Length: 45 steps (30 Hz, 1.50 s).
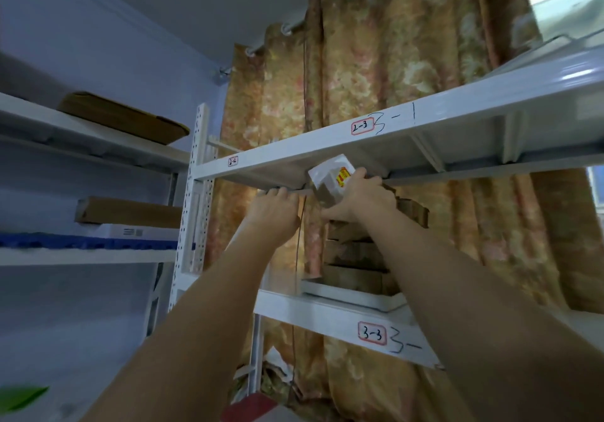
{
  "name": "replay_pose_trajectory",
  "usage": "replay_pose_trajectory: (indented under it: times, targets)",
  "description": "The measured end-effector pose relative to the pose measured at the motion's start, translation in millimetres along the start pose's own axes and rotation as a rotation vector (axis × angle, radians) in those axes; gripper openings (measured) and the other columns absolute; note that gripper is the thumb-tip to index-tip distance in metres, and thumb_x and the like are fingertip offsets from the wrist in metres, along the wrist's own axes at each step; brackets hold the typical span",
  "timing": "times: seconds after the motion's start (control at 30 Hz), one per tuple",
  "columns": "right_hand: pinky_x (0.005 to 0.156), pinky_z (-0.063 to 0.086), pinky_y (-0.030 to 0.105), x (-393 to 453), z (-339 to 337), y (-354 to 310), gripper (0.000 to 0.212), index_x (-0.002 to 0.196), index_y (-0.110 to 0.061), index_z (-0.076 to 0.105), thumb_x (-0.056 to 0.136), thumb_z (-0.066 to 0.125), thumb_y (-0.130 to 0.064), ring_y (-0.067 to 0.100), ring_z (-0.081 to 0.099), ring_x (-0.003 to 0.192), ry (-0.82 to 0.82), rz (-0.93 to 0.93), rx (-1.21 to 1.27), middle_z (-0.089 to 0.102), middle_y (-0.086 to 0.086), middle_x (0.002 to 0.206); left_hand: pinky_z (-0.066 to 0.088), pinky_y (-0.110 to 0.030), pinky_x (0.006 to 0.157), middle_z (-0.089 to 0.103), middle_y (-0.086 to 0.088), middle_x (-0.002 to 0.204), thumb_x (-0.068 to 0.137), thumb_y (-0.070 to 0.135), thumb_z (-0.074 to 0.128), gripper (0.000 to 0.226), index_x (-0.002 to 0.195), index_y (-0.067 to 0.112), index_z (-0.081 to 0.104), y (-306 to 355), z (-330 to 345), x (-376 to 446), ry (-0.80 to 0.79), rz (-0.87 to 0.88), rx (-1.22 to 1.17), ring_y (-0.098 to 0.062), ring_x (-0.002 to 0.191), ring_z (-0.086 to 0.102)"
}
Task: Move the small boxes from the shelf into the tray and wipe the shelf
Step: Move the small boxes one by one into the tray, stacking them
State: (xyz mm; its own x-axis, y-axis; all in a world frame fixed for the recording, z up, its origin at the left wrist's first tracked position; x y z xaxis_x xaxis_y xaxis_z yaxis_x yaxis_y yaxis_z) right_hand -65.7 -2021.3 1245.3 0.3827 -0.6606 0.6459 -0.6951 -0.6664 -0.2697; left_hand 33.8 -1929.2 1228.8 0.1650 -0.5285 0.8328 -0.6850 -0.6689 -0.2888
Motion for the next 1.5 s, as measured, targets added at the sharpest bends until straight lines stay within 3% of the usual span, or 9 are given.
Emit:
replay_pose_trajectory:
  times: [0.37,0.6,0.7,0.8,0.97,1.07,1.23,1.37,1.5]
  targets:
    - [0.093,0.049,0.047,87.3,-4.4,2.5,0.092,0.129,-0.015,0.036,0.057,0.081,-0.05,0.033,0.047,0.113,-0.078,-0.162,-0.185,0.042,0.014,0.127,0.043,-0.038,0.09,0.048,-0.013,0.128,0.098,0.036,0.04,0.039,0.125,0.007,0.042,-1.1,49.7,101.4,0.092,-0.085,-0.308,-0.029,0.119,0.049]
    - [0.06,0.042,0.009,110.3,-6.7,13.8,0.067,0.133,-0.006,0.043,0.076,0.078,-0.019,0.011,0.049,0.095,0.025,-0.154,0.267,0.05,-0.002,0.11,0.048,-0.03,0.083,0.054,-0.006,0.122,0.095,0.027,0.049,0.039,0.13,0.009,0.043,-3.2,113.0,136.8,-0.129,-0.132,-1.504,-0.016,0.101,0.052]
    - [0.079,0.041,0.017,114.5,-13.9,26.5,0.073,0.135,-0.006,0.041,0.075,0.079,-0.023,0.009,0.046,0.101,0.195,-0.127,0.375,0.049,-0.001,0.117,0.045,-0.02,0.069,0.056,0.0,0.113,0.093,0.029,0.057,0.034,0.123,0.014,0.049,-2.6,126.9,146.1,-0.161,-0.139,-1.785,-0.007,0.089,0.052]
    - [0.092,0.045,0.026,116.7,-25.1,45.4,0.077,0.128,-0.005,0.047,0.068,0.083,-0.036,0.015,0.052,0.112,0.421,-0.013,0.608,0.055,0.0,0.123,0.046,-0.024,0.085,0.055,-0.002,0.127,0.087,0.028,0.066,0.057,0.138,0.012,0.045,-5.8,131.1,159.2,-0.119,-0.068,-1.861,-0.011,0.104,0.054]
    - [0.081,0.05,0.024,113.5,-8.5,41.4,0.049,0.122,0.0,0.055,0.084,0.071,-0.026,0.017,0.06,0.099,0.489,0.017,0.7,0.063,0.01,0.118,0.046,-0.03,0.096,0.051,-0.006,0.135,0.089,0.019,0.066,0.064,0.144,0.01,0.036,-1.7,139.7,170.0,-0.114,0.0,-1.973,-0.018,0.116,0.052]
    - [0.1,0.047,0.034,109.8,-7.5,36.2,0.05,0.128,-0.001,0.053,0.09,0.063,-0.03,0.022,0.056,0.114,0.611,-0.005,0.665,0.06,0.01,0.124,0.044,-0.033,0.103,0.045,-0.007,0.143,0.09,0.015,0.064,0.065,0.147,0.01,0.033,2.4,148.0,172.8,-0.116,0.042,-1.978,-0.019,0.126,0.048]
    - [0.106,0.036,0.038,119.5,4.2,33.8,0.054,0.142,-0.004,0.037,0.097,0.045,-0.034,0.021,0.047,0.12,0.511,0.102,0.582,0.05,0.01,0.134,0.034,-0.038,0.113,0.04,-0.007,0.147,0.094,0.01,0.058,0.06,0.147,0.009,0.032,15.8,161.0,177.4,-0.074,0.049,-2.031,-0.022,0.133,0.041]
    - [0.109,0.037,0.039,111.6,3.1,42.7,0.058,0.143,-0.004,0.032,0.093,0.054,-0.025,0.024,0.045,0.128,0.537,0.132,0.573,0.045,0.009,0.14,0.038,-0.031,0.107,0.043,-0.008,0.144,0.094,0.01,0.058,0.058,0.146,0.008,0.033,26.5,164.8,182.3,-0.032,0.03,-2.104,-0.022,0.13,0.044]
    - [0.103,0.04,0.033,109.7,4.8,52.7,0.049,0.136,-0.003,0.043,0.095,0.055,-0.027,0.022,0.05,0.123,0.549,0.127,0.524,0.053,0.007,0.132,0.036,-0.005,0.078,0.048,-0.003,0.134,0.093,0.012,0.058,0.056,0.144,0.006,0.036,32.5,165.1,177.8,0.015,0.046,-2.093,-0.009,0.115,0.044]
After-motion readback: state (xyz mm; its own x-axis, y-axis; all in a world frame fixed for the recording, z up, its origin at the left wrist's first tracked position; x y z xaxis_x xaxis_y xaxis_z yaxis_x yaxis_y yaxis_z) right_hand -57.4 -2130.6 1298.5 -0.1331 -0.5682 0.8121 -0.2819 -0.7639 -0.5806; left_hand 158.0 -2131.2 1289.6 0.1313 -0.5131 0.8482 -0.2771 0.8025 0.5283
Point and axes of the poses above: each hand's wrist, its own x-axis towards the middle knuckle, its own z-axis out of the palm, y = z × x, the point moved 10 cm from there along x, towards the middle knuckle
